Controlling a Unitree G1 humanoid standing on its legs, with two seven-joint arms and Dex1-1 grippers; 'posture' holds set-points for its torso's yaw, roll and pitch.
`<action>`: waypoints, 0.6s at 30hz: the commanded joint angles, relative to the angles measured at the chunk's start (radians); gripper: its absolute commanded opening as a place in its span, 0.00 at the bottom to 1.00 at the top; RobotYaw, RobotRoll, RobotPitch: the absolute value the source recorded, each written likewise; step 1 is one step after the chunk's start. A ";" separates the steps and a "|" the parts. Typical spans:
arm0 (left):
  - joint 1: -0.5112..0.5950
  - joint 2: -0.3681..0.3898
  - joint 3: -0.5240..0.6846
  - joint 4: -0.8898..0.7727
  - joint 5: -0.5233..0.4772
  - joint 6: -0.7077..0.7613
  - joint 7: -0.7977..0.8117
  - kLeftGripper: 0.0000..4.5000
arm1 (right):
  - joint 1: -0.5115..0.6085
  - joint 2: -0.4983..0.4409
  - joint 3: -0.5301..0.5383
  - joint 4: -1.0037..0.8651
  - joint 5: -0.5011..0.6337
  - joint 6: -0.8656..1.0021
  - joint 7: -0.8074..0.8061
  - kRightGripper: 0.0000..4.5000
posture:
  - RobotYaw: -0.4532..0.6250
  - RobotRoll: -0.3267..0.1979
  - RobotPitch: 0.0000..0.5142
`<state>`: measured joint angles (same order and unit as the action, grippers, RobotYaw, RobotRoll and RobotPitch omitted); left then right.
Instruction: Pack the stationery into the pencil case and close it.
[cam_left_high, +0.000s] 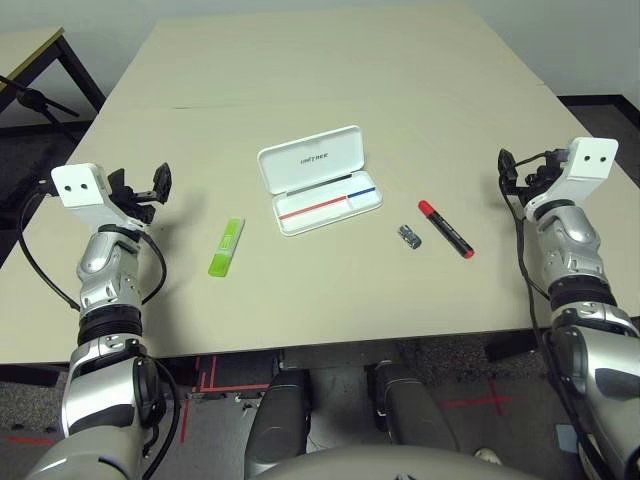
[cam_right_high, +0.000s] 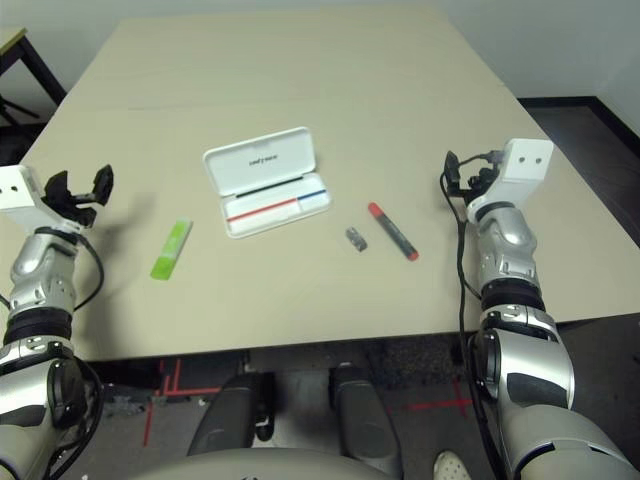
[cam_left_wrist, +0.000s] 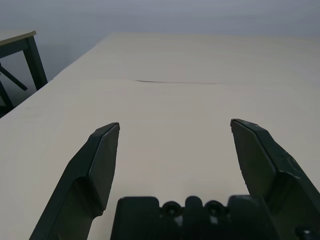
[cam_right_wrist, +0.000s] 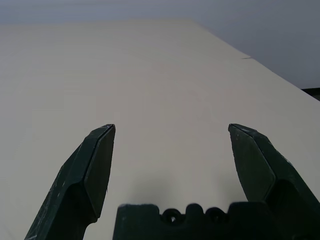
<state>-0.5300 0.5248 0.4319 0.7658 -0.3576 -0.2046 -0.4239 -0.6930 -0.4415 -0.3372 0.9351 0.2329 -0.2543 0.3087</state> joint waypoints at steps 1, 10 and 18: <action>0.000 0.010 0.011 0.021 0.000 -0.012 -0.003 0.99 | -0.022 0.001 -0.009 0.027 0.007 -0.007 -0.003 1.00 | 0.38 0.62 0.23; 0.014 0.005 0.008 0.016 -0.001 -0.015 -0.013 0.99 | -0.026 -0.013 0.010 0.014 0.006 0.006 0.069 1.00 | 0.37 0.62 0.23; 0.024 0.019 0.008 0.003 -0.004 -0.002 -0.042 0.99 | 0.033 -0.066 0.128 -0.223 0.086 0.243 0.561 1.00 | 0.36 0.62 0.22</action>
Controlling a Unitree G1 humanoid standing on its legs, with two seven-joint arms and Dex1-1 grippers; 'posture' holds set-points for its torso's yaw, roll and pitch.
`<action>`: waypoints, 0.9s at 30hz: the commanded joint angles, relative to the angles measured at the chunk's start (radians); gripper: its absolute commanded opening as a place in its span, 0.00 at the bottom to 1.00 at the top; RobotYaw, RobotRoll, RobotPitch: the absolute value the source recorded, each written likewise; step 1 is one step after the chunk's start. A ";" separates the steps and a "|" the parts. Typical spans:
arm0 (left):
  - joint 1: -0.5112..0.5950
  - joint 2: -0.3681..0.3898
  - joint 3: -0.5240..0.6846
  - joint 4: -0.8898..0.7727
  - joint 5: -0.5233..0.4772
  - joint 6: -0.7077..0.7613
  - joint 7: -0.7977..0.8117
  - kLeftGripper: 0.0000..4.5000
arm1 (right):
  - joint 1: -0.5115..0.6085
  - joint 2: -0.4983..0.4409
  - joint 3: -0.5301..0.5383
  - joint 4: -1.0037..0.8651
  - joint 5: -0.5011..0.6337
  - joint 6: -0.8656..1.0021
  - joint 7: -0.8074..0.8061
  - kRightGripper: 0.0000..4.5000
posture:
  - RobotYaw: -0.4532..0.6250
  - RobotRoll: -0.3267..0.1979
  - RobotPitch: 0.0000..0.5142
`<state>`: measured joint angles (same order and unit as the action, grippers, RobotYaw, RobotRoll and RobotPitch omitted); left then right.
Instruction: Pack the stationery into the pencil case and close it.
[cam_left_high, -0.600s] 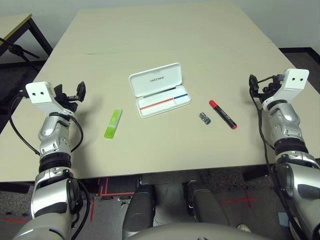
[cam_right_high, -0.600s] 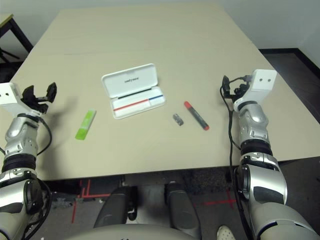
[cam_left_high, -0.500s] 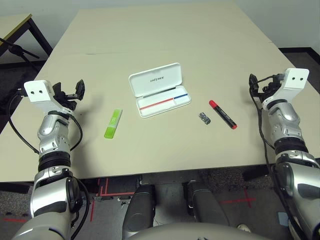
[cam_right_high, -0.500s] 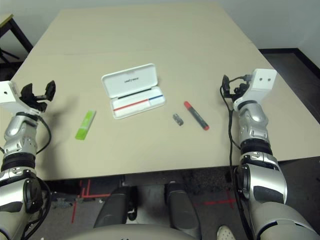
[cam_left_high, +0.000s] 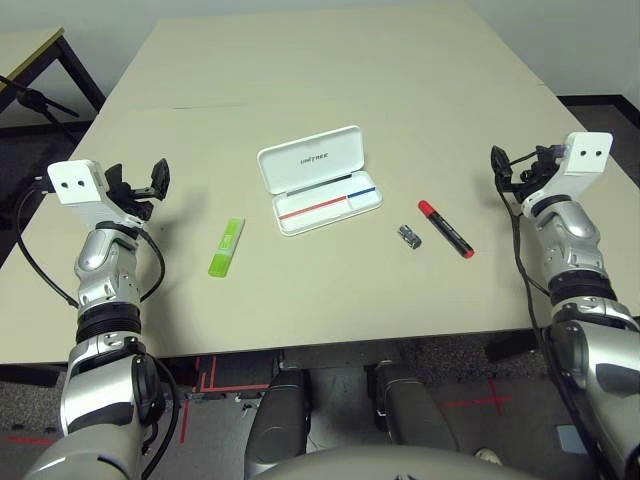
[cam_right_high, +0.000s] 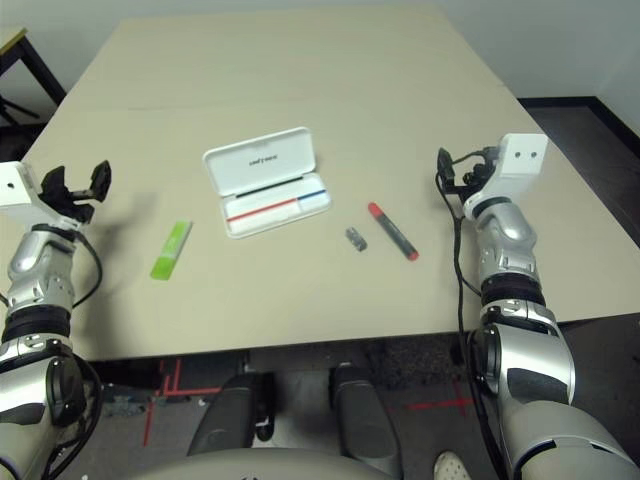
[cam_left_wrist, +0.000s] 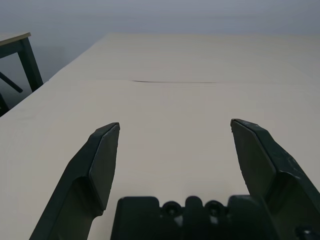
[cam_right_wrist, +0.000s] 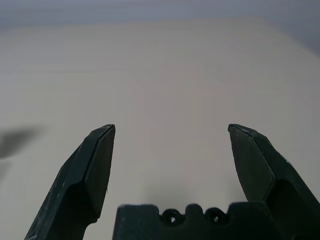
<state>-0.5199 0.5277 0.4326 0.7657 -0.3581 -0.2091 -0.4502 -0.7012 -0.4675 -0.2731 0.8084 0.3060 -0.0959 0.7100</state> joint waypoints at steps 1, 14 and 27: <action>0.011 0.018 0.002 -0.002 -0.002 0.006 -0.025 0.99 | 0.057 -0.063 0.091 -0.128 0.009 0.108 0.224 1.00 | 0.36 0.62 0.23; 0.128 0.006 -0.067 -0.267 -0.034 0.150 -0.188 0.99 | 0.109 -0.216 0.239 -0.279 -0.025 0.251 0.526 1.00 | 0.38 0.62 0.23; 0.363 0.090 -0.397 -0.902 -0.070 0.585 -0.405 0.99 | 0.086 -0.211 0.269 -0.233 -0.061 0.229 0.544 1.00 | 0.41 0.62 0.25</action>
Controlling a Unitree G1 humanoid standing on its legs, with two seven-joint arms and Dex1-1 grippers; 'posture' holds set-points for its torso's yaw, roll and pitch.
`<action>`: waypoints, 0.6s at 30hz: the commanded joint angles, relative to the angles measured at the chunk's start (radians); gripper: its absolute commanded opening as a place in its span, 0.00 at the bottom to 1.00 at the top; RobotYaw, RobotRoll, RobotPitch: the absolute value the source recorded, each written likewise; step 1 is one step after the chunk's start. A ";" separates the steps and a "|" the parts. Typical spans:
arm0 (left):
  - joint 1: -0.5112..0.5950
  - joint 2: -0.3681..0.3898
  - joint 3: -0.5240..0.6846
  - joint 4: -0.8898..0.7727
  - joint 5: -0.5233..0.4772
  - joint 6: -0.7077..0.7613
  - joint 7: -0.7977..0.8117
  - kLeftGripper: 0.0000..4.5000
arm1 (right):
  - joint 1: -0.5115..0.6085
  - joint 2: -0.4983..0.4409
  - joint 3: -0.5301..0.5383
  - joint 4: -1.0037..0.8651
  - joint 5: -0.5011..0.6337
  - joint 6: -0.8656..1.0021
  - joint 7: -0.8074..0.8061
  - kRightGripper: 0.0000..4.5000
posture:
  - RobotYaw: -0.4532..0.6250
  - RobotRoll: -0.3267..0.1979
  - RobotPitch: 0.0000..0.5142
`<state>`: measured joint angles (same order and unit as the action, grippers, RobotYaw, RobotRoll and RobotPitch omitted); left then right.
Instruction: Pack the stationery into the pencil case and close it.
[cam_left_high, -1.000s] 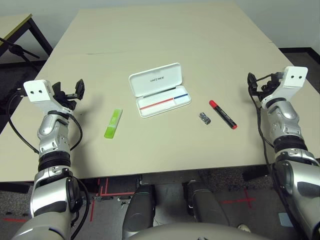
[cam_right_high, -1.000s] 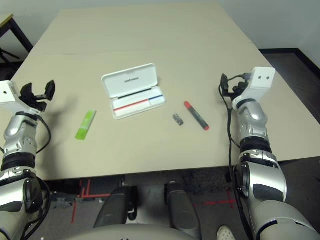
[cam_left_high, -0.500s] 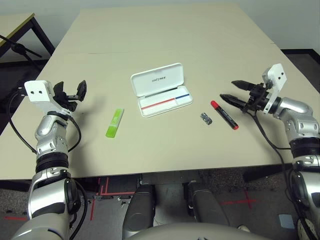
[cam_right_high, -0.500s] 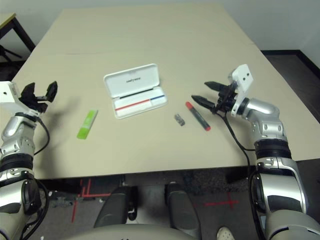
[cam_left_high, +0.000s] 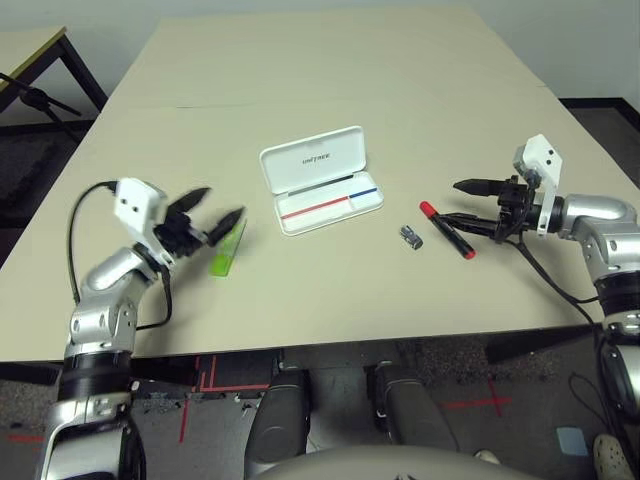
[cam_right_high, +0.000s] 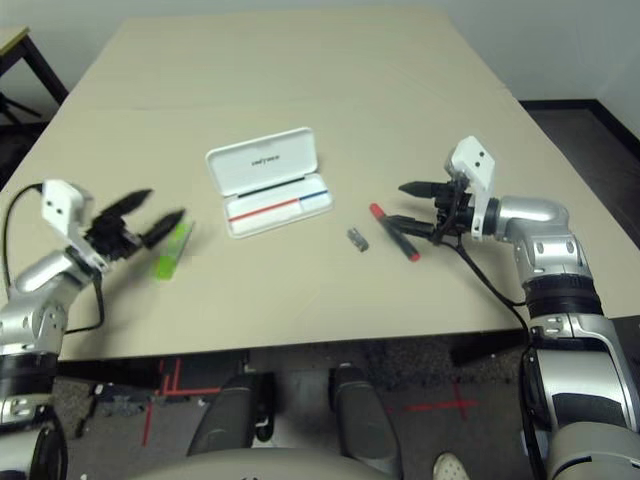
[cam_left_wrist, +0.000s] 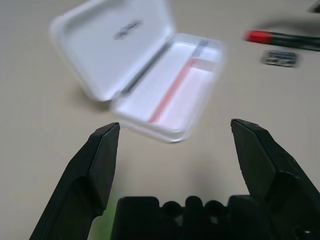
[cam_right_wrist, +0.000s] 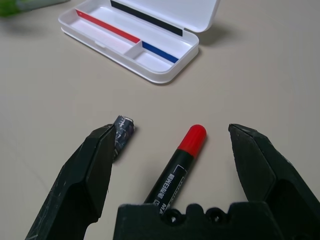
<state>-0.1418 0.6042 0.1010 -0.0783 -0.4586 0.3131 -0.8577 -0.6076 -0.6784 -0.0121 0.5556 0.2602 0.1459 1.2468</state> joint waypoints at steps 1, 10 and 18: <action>-0.022 0.016 -0.083 -0.069 0.038 0.080 0.003 0.99 | -0.009 0.000 0.008 0.023 -0.017 -0.015 0.007 1.00 | 0.41 0.62 0.25; -0.148 -0.006 -0.232 -0.042 0.167 0.158 0.057 0.99 | 0.006 0.002 0.007 0.015 -0.029 -0.025 0.008 1.00 | 0.40 0.62 0.25; -0.280 -0.064 -0.323 0.142 0.279 0.144 0.070 0.99 | 0.020 0.008 0.007 0.005 -0.037 -0.035 -0.001 1.00 | 0.38 0.62 0.26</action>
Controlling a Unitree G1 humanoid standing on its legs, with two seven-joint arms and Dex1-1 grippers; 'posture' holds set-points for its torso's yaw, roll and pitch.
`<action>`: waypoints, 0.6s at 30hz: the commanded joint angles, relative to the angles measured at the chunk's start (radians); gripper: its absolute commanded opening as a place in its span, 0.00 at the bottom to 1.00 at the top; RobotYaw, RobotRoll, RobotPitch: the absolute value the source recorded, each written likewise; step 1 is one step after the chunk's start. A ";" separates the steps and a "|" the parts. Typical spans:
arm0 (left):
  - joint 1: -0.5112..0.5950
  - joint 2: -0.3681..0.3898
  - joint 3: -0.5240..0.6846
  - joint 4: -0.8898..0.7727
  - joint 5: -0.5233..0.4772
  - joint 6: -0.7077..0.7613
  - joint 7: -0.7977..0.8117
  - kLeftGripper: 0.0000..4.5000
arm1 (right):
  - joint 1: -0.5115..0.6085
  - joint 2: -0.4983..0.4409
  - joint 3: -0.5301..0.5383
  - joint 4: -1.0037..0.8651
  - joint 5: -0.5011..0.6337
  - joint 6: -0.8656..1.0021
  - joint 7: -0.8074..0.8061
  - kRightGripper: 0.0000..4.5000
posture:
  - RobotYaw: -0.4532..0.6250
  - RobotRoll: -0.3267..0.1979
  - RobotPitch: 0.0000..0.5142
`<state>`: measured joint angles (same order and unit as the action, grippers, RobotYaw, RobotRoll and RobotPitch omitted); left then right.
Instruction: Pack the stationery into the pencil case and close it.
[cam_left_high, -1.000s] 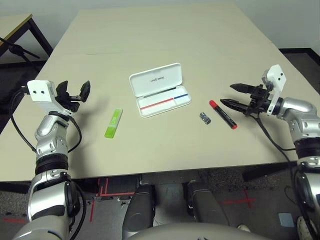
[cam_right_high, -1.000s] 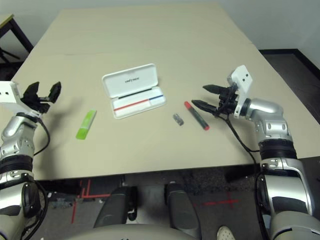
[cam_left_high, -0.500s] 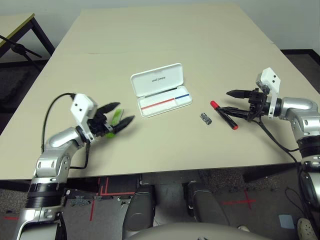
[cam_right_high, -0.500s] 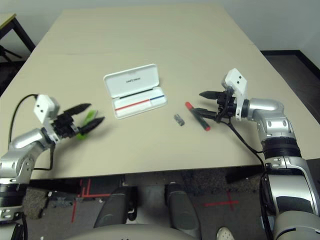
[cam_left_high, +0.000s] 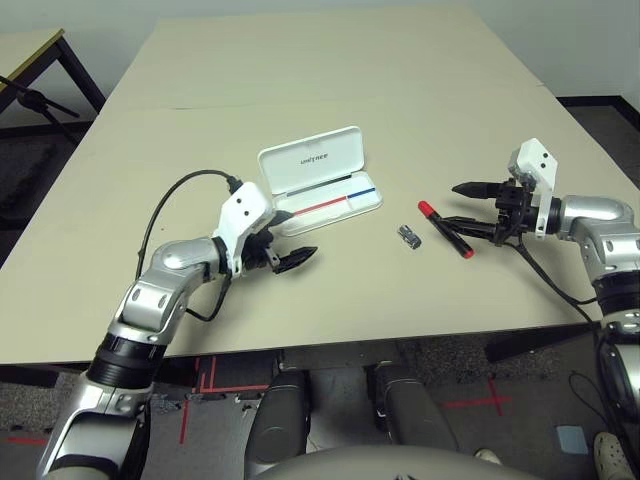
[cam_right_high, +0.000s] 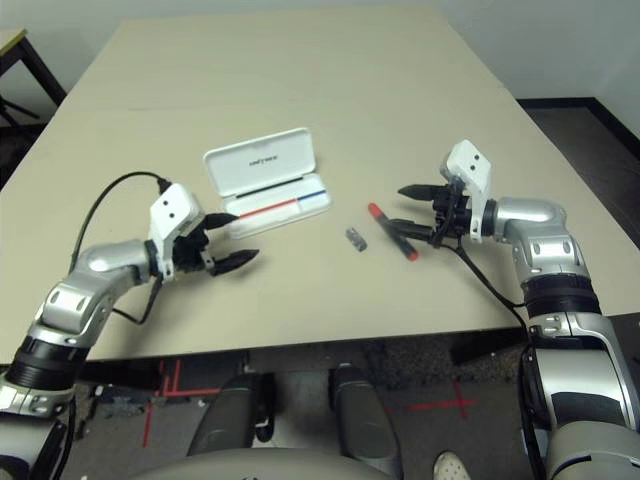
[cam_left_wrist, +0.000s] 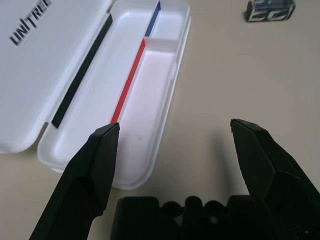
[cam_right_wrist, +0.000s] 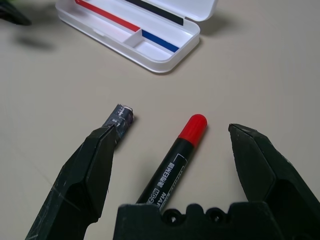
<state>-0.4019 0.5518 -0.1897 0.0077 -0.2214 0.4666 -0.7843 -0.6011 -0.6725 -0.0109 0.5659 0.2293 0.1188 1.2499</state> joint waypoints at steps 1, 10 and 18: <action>-0.028 -0.016 -0.037 0.073 0.048 -0.015 -0.007 0.99 | 0.014 0.002 0.005 -0.007 -0.007 -0.008 -0.005 1.00 | 0.38 0.62 0.26; -0.084 -0.053 -0.058 0.165 0.085 -0.037 -0.041 0.99 | 0.030 0.005 0.002 -0.025 -0.008 -0.012 -0.022 1.00 | 0.37 0.62 0.26; -0.096 -0.068 -0.069 0.173 0.099 -0.034 -0.071 0.99 | 0.039 0.005 -0.002 -0.033 -0.005 -0.016 -0.036 1.00 | 0.36 0.62 0.27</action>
<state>-0.4934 0.4856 -0.2429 0.1717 -0.1369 0.4325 -0.8424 -0.5747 -0.6693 -0.0110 0.5489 0.2259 0.1120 1.2172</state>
